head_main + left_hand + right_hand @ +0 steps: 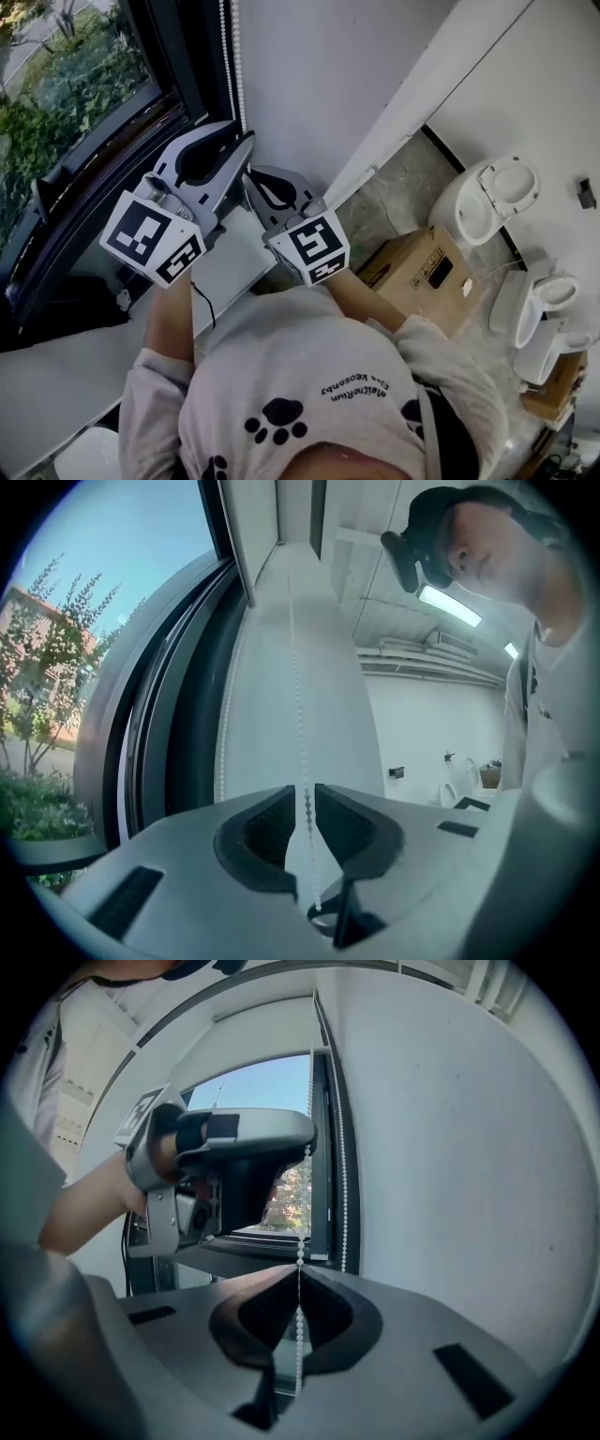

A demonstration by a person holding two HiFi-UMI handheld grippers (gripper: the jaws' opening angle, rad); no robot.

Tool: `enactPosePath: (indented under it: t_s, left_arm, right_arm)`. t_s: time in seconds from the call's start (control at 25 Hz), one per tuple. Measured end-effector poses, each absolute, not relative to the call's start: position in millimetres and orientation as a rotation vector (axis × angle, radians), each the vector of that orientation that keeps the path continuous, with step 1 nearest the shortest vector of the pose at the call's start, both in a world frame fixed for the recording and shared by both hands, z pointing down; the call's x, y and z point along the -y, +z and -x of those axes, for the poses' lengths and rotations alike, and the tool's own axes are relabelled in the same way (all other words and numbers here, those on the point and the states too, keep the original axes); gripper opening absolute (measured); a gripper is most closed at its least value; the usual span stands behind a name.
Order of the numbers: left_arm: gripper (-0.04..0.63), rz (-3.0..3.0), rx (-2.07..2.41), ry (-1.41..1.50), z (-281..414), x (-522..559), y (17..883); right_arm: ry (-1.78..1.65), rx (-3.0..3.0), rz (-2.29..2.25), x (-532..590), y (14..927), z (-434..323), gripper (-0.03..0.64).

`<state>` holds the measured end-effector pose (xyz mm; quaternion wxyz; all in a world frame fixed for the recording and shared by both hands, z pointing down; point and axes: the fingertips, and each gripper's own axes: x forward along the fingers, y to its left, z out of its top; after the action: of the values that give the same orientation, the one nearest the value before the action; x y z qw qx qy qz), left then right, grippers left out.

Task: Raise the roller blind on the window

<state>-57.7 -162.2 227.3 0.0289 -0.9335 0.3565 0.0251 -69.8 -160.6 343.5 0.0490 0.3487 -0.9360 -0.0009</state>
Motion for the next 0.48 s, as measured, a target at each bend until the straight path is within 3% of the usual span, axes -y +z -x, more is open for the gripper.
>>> enactPosePath:
  t_s: [0.48]
  left_arm:
    - [0.015,2.886,-1.063,0.085,47,168,207]
  right_arm:
    - [-0.016,2.838,-1.073,165,347,66,0.009]
